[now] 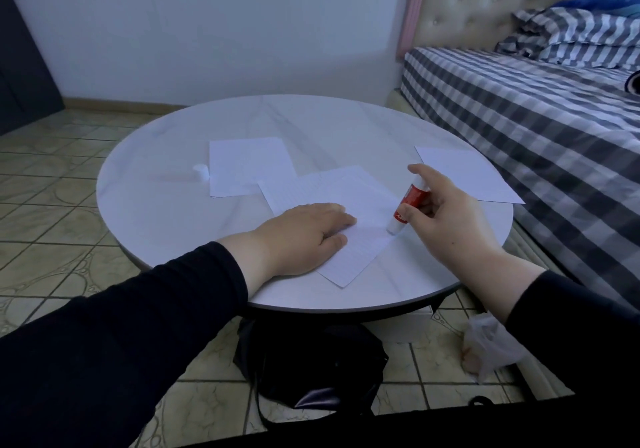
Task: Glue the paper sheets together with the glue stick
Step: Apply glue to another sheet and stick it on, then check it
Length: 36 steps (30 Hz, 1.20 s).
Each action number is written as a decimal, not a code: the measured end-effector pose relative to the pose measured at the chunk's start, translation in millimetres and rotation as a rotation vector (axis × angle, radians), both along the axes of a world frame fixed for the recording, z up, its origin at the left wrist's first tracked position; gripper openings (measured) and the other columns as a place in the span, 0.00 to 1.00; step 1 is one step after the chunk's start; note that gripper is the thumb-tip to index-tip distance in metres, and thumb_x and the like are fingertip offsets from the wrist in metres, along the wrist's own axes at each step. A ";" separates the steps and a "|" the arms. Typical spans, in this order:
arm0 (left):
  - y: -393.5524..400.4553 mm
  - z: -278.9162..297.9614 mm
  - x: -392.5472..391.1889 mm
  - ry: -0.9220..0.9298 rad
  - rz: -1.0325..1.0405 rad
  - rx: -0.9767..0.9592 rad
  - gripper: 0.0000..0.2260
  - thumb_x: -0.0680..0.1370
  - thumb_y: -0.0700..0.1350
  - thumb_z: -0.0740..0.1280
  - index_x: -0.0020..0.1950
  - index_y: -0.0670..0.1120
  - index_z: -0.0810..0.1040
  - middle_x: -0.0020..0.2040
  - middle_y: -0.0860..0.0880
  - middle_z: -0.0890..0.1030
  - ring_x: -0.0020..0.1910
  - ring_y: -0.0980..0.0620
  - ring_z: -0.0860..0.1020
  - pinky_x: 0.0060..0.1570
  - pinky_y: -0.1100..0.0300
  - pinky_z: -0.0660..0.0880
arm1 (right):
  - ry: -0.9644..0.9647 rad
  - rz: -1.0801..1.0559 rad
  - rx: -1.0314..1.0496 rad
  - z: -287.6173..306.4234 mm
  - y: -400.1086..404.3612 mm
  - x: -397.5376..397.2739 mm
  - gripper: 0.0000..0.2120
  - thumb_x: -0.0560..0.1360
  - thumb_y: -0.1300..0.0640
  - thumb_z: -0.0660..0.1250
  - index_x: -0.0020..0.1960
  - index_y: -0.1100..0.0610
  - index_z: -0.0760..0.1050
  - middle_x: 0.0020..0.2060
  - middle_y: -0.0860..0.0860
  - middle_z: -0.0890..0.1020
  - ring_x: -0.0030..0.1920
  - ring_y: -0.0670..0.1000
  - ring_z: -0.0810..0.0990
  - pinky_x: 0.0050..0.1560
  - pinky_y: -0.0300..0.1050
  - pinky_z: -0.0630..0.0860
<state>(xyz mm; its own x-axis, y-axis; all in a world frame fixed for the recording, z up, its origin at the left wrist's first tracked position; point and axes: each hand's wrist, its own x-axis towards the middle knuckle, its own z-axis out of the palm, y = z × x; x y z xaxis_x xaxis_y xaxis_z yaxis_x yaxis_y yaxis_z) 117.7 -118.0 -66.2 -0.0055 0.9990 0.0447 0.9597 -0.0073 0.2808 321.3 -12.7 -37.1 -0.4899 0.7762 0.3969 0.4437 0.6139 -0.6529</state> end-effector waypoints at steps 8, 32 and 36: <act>-0.1 -1.2 -2.5 0.012 -0.025 -0.056 0.21 0.84 0.52 0.51 0.78 0.56 0.57 0.79 0.55 0.54 0.78 0.57 0.49 0.76 0.55 0.46 | -0.027 0.076 -0.003 -4.3 -17.6 -4.6 0.26 0.74 0.55 0.70 0.68 0.40 0.67 0.39 0.44 0.80 0.41 0.41 0.79 0.46 0.33 0.73; -7.8 -2.6 -6.7 0.039 0.000 -0.038 0.20 0.83 0.54 0.51 0.77 0.60 0.59 0.74 0.52 0.61 0.72 0.50 0.62 0.72 0.52 0.57 | 0.012 0.185 -0.018 -4.7 -62.0 -8.8 0.26 0.73 0.59 0.70 0.67 0.43 0.70 0.33 0.40 0.78 0.35 0.40 0.77 0.41 0.26 0.69; -11.3 0.1 -8.6 0.050 -0.019 -0.064 0.21 0.84 0.52 0.50 0.78 0.56 0.57 0.77 0.52 0.58 0.75 0.51 0.58 0.76 0.52 0.49 | -0.013 0.146 -0.020 -2.2 -56.7 -4.1 0.25 0.73 0.58 0.70 0.67 0.42 0.70 0.37 0.43 0.80 0.38 0.41 0.78 0.43 0.29 0.72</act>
<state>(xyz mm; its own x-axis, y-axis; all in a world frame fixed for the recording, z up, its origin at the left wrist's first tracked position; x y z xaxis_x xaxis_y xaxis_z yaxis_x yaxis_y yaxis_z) 109.1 -129.3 -66.1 0.0141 0.9997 -0.0191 0.9724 -0.0093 0.2333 317.2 -69.4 -39.3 -0.6031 0.7041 0.3748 0.3591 0.6592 -0.6607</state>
